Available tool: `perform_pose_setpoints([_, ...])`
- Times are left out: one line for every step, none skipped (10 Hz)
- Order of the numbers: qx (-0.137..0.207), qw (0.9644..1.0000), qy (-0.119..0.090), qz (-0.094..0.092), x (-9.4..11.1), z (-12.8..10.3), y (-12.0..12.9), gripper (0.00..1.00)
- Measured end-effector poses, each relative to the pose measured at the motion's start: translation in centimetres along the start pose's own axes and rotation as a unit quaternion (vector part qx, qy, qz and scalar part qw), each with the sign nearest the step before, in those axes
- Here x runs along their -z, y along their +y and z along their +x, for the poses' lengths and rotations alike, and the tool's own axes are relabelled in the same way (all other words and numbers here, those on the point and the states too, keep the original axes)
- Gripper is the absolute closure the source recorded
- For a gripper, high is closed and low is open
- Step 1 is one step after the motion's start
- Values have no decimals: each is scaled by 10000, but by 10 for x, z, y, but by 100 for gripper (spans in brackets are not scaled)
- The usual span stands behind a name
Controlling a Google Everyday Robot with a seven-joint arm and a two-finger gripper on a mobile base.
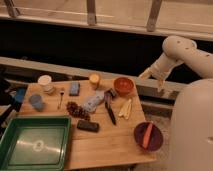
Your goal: Wipe red bowl with sponge
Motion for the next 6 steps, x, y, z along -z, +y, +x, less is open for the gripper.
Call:
perform_pose_setpoints([0, 10000, 1, -2, 0, 0, 0, 24])
perform_pose_setpoints([-1, 10000, 1, -1, 0, 0, 0, 24])
perform_pose_setpoints([0, 10000, 0, 0, 0, 0, 0, 24])
perform_pose_setpoints([0, 10000, 0, 0, 0, 0, 0, 24])
perform_pose_setpoints([21, 10000, -25, 40, 0, 1, -1, 24])
perform_pose_setpoints([87, 9998, -156, 108, 0, 3, -5, 24])
